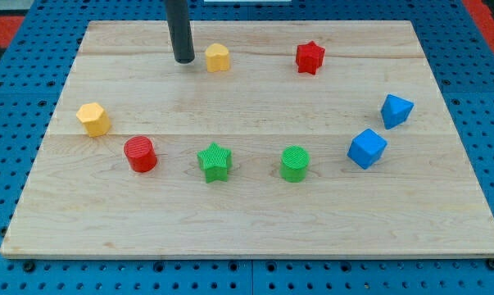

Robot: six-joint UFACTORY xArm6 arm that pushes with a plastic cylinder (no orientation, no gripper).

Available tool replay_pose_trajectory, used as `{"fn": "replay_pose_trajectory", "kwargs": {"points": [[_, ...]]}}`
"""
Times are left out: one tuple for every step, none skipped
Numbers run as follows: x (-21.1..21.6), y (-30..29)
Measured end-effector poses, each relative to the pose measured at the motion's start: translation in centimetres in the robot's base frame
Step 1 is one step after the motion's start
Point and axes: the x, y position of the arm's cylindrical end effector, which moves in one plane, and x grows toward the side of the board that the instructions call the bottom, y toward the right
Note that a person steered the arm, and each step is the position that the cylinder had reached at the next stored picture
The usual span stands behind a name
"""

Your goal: Push yellow heart above yellow hexagon

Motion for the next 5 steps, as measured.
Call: {"fn": "replay_pose_trajectory", "kwargs": {"points": [[0.0, 0.2], [0.0, -0.3], [-0.7, -0.3], [-4.2, 1.7], [-4.3, 9.8]]}}
